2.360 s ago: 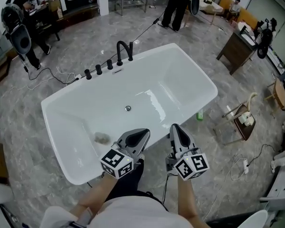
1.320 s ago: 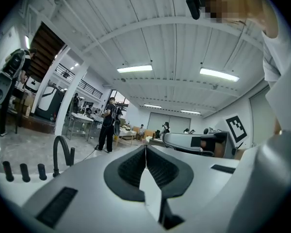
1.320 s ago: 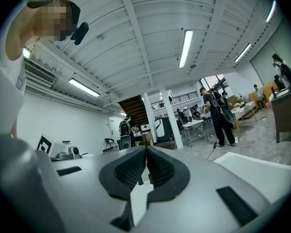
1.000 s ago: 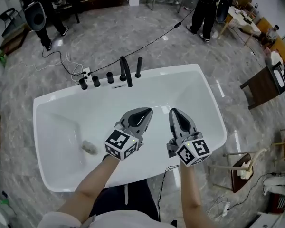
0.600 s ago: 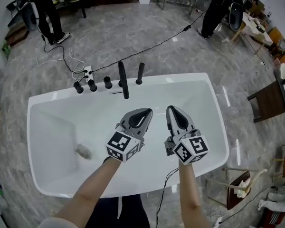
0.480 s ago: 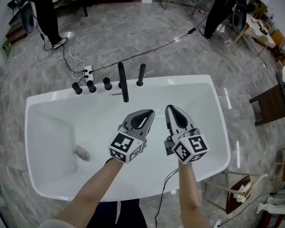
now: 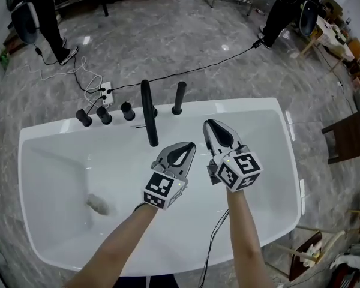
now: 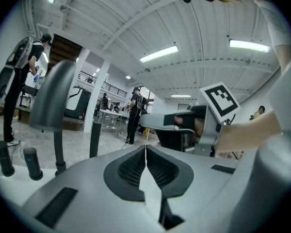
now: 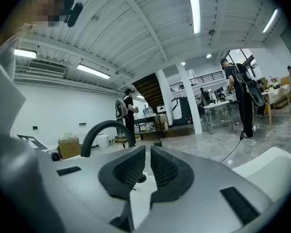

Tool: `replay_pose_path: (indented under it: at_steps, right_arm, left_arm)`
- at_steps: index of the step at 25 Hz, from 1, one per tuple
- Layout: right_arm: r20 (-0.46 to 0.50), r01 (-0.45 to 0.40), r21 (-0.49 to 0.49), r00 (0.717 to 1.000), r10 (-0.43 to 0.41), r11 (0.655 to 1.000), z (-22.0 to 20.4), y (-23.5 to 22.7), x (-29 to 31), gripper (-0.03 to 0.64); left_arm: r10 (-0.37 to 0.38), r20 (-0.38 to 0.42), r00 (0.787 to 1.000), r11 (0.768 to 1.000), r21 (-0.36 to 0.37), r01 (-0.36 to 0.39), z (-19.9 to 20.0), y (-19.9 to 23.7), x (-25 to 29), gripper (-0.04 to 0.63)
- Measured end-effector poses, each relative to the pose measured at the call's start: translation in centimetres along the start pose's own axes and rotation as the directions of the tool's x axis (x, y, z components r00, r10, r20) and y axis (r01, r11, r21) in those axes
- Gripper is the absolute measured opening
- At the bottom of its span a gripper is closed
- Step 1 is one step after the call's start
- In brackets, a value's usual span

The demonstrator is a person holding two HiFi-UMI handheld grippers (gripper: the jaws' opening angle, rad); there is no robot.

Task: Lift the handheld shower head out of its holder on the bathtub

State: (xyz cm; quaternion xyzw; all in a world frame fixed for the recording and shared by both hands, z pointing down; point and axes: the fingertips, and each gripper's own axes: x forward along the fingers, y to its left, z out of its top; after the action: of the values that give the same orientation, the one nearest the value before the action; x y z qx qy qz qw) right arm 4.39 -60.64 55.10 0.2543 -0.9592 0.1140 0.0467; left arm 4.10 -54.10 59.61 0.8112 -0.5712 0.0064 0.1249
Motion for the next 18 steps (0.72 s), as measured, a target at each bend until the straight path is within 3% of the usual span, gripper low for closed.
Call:
replay_pose_path:
  at_steps: [2,4,6,18]
  right_arm:
    - [-0.019,-0.003,-0.028,1.000,0.002,1.000,-1.0,-0.6,2.0,0.026]
    - [-0.050,-0.018,-0.053,0.999,0.015,0.998,-2.0,-0.9,4.2,0.143]
    - [-0.082,-0.033,-0.078,0.996,0.026,0.996,-3.0,-1.0,6.4,0.199]
    - [-0.124,0.040,-0.159,0.990,-0.060,0.986,-5.1,-2.3,14.9,0.225]
  left_arm:
    - [0.003,-0.015,1.000,1.000,0.004,-0.003,-1.5,0.8,0.7,0.012]
    - [0.019,-0.007,1.000,1.000,-0.009,-0.019,-2.3,1.9,1.2,0.012]
    - [0.039,0.002,0.999,0.999,-0.024,-0.039,-2.7,3.1,1.4,0.012]
    - [0.065,-0.016,0.998,0.997,-0.049,-0.066,-4.7,5.6,1.0,0.012]
